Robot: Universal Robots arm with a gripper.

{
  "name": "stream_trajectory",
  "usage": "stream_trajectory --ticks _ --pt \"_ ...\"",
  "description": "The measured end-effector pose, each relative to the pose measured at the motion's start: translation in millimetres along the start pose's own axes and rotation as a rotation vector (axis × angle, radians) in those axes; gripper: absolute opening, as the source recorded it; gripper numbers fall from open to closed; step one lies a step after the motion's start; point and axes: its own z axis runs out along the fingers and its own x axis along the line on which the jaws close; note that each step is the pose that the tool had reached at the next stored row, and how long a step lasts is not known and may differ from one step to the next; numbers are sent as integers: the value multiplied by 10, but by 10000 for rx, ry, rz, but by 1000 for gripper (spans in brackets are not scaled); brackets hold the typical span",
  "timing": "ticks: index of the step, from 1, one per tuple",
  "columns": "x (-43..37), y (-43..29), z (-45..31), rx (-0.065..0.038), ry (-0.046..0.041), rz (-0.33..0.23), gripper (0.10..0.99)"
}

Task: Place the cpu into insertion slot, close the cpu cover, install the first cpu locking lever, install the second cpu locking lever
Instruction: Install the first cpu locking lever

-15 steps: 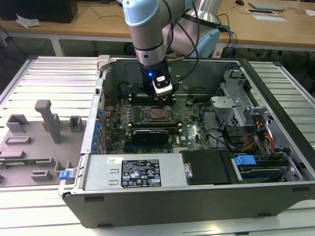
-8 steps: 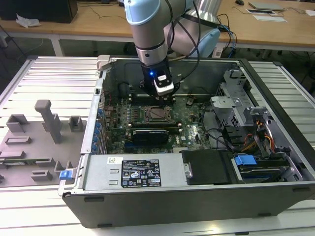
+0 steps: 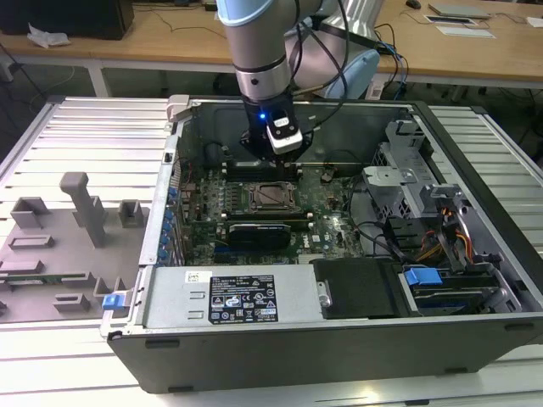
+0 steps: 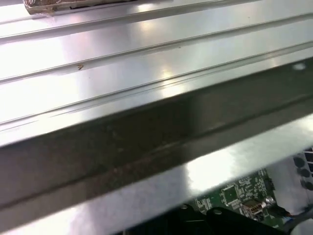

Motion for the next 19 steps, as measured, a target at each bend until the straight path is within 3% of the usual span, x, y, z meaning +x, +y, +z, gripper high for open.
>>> stream_trajectory --ticks 5,7,11,15,19 --pt "-2 1 -4 9 6 -1 106" --pt "-19 6 4 216 651 11 106" --pt "-40 12 11 450 1370 21 106" --pt "-41 11 12 459 1409 22 106" --pt "-64 -63 10 462 1409 23 106"
